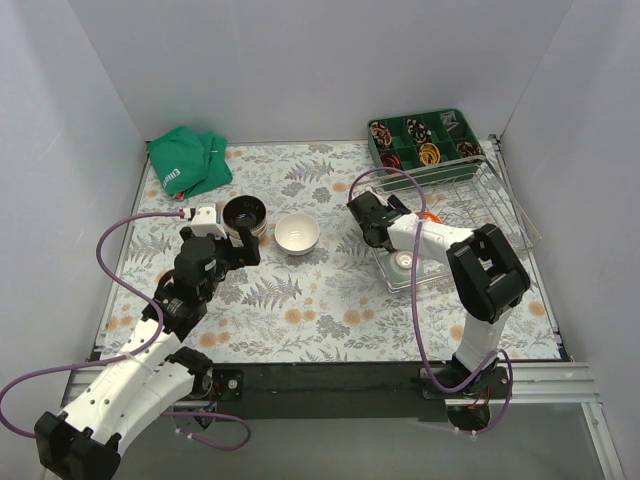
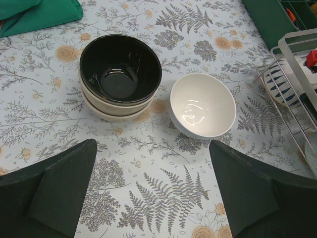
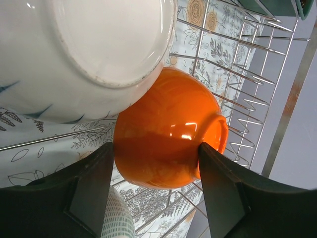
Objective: Unload the bowls from the dish rack
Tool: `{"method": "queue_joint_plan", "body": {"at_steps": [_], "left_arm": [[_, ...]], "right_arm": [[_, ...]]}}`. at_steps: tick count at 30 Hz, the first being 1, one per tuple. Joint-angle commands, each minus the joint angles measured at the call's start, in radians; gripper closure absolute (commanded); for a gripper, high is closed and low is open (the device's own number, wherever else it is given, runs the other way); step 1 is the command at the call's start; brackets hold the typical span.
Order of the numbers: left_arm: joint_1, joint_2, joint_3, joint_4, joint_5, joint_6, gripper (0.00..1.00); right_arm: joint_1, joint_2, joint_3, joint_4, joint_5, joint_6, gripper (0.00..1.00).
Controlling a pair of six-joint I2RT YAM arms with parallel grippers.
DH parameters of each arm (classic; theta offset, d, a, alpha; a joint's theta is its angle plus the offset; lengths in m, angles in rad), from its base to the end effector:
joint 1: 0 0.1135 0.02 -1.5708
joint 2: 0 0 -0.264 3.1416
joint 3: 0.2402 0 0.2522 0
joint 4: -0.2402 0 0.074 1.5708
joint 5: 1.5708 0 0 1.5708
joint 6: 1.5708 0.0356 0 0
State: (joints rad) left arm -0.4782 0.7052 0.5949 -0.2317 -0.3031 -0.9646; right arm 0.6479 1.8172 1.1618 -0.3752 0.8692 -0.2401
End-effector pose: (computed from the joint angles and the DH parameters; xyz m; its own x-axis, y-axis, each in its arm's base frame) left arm 0.1565 -0.0692 0.2811 -0.3254 -0.7148 -0.6190 -0.1367 0.6833 -0.7172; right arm 0.3075 0.1986 0.1846 -0.6461 -0.6815 -0.3438 -0.2367 0.6071 -0.7586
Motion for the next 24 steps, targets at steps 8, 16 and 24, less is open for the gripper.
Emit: {"method": "queue_joint_plan", "body": {"at_steps": [8,16,24], "left_arm": [[-0.002,-0.009,-0.015,0.011,-0.016,0.012,0.02],[-0.002,-0.015,-0.017,0.012,-0.014,0.013,0.02],[-0.002,-0.016,-0.017,0.011,-0.013,0.01,0.02]], "right_arm": [[0.001,-0.089,0.024,0.188,-0.047,0.01,0.61],[0.002,-0.001,0.006,0.199,0.005,0.054,0.6],[0.002,0.065,0.039,0.09,0.024,0.232,0.54]]}}
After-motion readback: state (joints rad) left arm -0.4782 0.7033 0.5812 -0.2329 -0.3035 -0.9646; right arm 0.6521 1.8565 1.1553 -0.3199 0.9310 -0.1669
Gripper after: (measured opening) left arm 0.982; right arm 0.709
